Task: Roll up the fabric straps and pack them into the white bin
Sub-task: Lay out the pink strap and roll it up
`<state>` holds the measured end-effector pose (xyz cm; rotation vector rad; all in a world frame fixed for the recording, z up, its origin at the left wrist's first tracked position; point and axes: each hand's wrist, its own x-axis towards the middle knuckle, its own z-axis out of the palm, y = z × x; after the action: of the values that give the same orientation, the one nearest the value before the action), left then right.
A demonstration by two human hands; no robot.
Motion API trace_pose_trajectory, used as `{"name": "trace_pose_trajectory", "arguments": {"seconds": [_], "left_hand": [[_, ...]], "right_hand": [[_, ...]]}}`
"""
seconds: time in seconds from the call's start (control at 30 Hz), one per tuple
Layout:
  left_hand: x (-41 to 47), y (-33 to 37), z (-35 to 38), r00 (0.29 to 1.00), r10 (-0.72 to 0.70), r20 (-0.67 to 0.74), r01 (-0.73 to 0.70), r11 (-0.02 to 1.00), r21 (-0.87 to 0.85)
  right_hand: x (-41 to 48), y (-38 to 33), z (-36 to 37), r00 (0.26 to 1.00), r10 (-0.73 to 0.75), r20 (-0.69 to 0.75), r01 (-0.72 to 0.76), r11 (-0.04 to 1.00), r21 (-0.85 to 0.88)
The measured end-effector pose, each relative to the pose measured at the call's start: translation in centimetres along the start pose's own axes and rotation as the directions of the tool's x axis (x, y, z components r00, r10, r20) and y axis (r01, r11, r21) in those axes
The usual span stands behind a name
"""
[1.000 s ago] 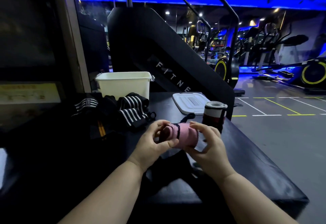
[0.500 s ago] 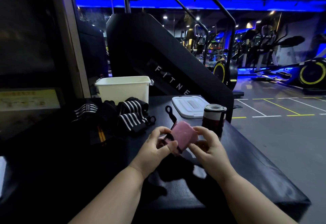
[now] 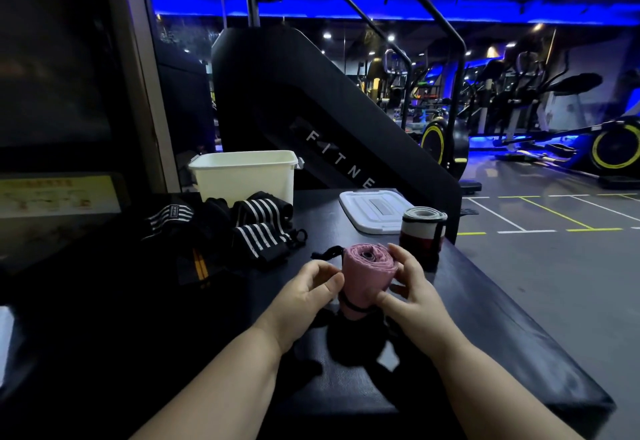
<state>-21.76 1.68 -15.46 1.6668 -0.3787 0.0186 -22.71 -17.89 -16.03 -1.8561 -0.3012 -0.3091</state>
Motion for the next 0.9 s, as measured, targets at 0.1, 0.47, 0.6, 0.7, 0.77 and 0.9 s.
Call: {"name": "trace_pose_trajectory", "arguments": {"seconds": [0.1, 0.47, 0.6, 0.7, 0.77, 0.9], "left_hand": [[0.0, 0.1, 0.1, 1.000, -0.013, 0.020, 0.013, 1.000, -0.012], [1.6, -0.1, 0.5, 0.949, -0.041, -0.312, 0.031, 0.999, -0.037], [1.7, -0.4, 0.3, 0.935, -0.041, -0.352, 0.035, 0.999, -0.023], [1.6, -0.6, 0.3, 0.967, -0.048, -0.249, 0.037, 0.998, -0.050], [1.5, -0.7, 0.4, 0.976, -0.036, -0.216, 0.030, 0.999, -0.030], [1.3, -0.6, 0.1, 0.973, 0.025, -0.231, -0.016, 0.999, 0.042]], "right_hand": [[0.1, 0.2, -0.2, 0.999, 0.028, 0.033, -0.032, 0.993, 0.117], [0.4, 0.0, -0.5, 0.996, 0.047, 0.071, -0.055, 0.991, 0.122], [0.2, -0.2, -0.4, 0.993, 0.041, 0.106, -0.052, 0.993, 0.102], [0.3, 0.0, -0.4, 0.992, 0.036, 0.122, -0.048, 0.994, 0.097], [0.3, 0.0, -0.5, 0.991, 0.031, 0.127, -0.042, 0.995, 0.090], [0.3, -0.4, -0.4, 0.992, 0.020, 0.128, -0.032, 0.995, 0.092]]}}
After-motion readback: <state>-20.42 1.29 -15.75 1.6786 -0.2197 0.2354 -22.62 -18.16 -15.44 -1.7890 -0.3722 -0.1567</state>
